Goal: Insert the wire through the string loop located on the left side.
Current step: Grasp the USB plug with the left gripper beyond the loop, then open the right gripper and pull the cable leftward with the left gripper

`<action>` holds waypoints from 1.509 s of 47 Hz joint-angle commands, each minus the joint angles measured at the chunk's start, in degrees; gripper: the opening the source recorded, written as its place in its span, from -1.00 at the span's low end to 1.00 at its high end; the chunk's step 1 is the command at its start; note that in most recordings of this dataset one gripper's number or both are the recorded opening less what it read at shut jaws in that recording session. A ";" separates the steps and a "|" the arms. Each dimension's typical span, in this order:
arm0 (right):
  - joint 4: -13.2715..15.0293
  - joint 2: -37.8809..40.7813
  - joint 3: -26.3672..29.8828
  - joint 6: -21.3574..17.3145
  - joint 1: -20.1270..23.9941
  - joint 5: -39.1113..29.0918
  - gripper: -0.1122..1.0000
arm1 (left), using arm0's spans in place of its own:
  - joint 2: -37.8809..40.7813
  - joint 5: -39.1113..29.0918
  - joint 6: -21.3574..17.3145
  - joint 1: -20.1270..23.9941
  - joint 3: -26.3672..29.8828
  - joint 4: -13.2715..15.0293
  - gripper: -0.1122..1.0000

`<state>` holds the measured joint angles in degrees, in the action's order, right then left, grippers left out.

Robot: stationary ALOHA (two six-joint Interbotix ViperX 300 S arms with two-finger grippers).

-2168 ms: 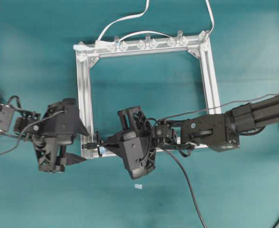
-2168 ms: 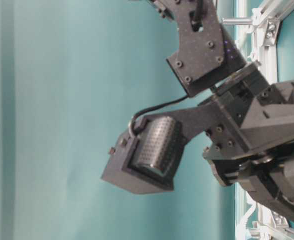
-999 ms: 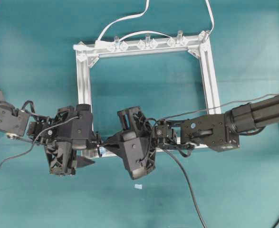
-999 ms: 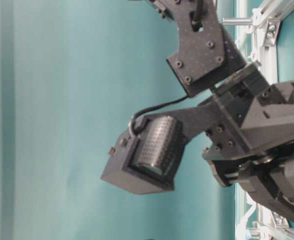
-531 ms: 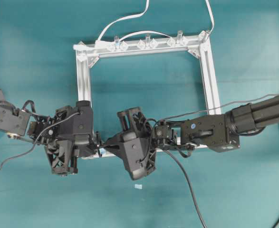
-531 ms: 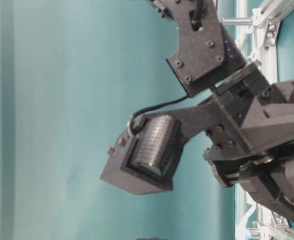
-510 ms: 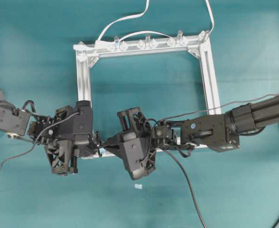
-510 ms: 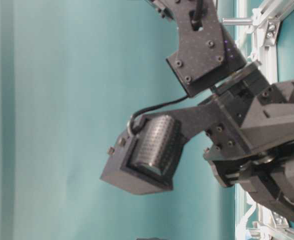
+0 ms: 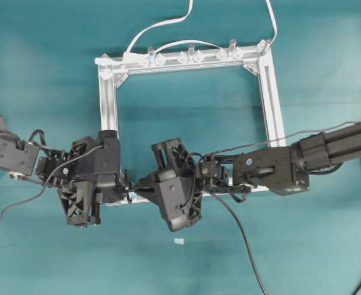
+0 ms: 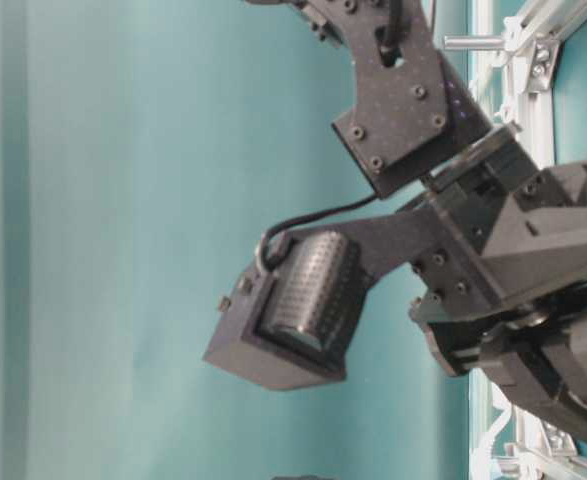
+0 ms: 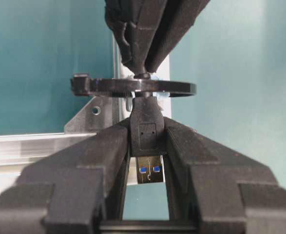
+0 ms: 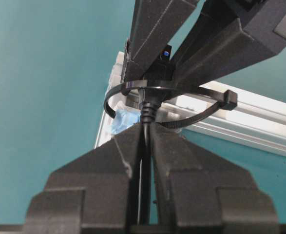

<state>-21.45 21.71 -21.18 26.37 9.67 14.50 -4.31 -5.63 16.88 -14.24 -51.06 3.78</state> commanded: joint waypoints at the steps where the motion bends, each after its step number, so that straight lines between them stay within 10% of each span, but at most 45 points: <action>1: 0.18 -1.23 1.14 -0.09 0.18 -0.62 -0.68 | -1.23 0.09 0.35 -0.26 0.97 -0.18 -0.44; 26: 0.18 -1.58 2.72 -2.55 0.09 -3.52 -0.66 | -1.67 0.00 0.44 -0.26 1.05 -0.18 -0.44; 44: 0.00 -1.93 1.76 -2.72 0.09 -1.93 0.91 | -1.76 0.00 0.26 -0.26 0.44 -0.09 -0.44; 71: 0.00 -4.31 -1.76 -2.72 0.09 -1.58 0.92 | -11.51 -5.45 0.53 -0.26 -5.36 -0.18 -0.44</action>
<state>-21.45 20.04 -23.20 23.73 9.67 12.22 -13.45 -10.90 16.96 -14.24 -56.34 3.78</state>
